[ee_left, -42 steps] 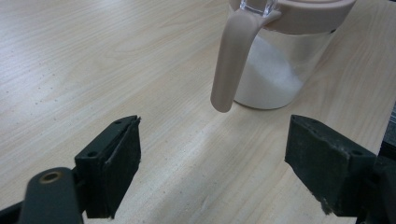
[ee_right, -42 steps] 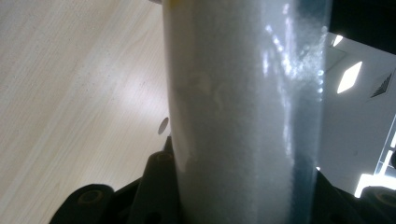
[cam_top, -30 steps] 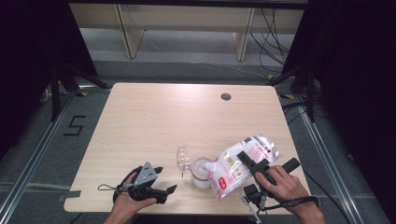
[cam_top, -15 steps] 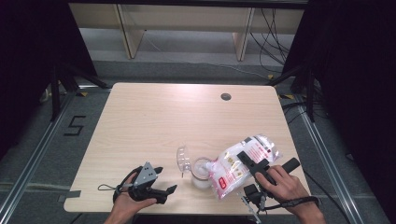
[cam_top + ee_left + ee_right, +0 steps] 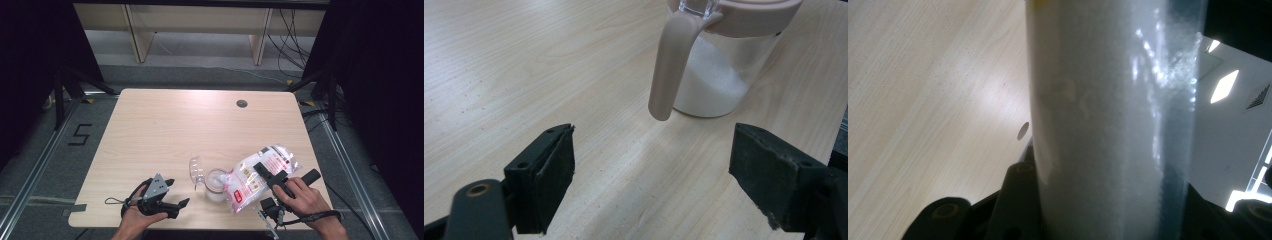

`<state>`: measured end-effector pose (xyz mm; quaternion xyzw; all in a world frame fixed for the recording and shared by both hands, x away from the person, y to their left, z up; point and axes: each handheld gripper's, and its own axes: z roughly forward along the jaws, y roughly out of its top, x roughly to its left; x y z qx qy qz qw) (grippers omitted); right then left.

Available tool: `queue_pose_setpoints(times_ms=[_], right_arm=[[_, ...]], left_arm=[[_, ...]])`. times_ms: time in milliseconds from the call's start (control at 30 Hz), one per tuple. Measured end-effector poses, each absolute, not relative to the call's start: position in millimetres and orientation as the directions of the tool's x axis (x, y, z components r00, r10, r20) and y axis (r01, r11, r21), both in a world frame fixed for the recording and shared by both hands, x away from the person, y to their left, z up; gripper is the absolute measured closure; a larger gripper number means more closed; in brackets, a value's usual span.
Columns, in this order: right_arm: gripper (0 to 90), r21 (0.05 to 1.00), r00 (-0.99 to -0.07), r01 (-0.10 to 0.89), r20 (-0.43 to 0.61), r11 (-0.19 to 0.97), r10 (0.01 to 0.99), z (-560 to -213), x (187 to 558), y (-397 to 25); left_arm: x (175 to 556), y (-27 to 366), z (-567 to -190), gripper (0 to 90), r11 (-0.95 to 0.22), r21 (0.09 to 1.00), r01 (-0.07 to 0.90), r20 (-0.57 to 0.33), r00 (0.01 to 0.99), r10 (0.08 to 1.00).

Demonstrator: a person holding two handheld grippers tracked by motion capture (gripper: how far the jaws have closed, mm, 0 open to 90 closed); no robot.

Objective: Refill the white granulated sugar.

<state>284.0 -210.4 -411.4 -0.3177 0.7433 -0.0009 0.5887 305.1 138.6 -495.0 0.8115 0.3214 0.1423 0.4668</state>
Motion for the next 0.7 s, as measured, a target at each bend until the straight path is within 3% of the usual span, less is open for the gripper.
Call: queue_pose_setpoints(times_ms=[700], right_arm=[[72.7,-0.377,-0.123,-0.466,-0.868,0.800,-0.481,-414.8,283.8,-208.0]], left_arm=[[304.9,138.9,-494.7,17.9,-0.359,0.850,0.386,-0.067,0.755,0.653]])
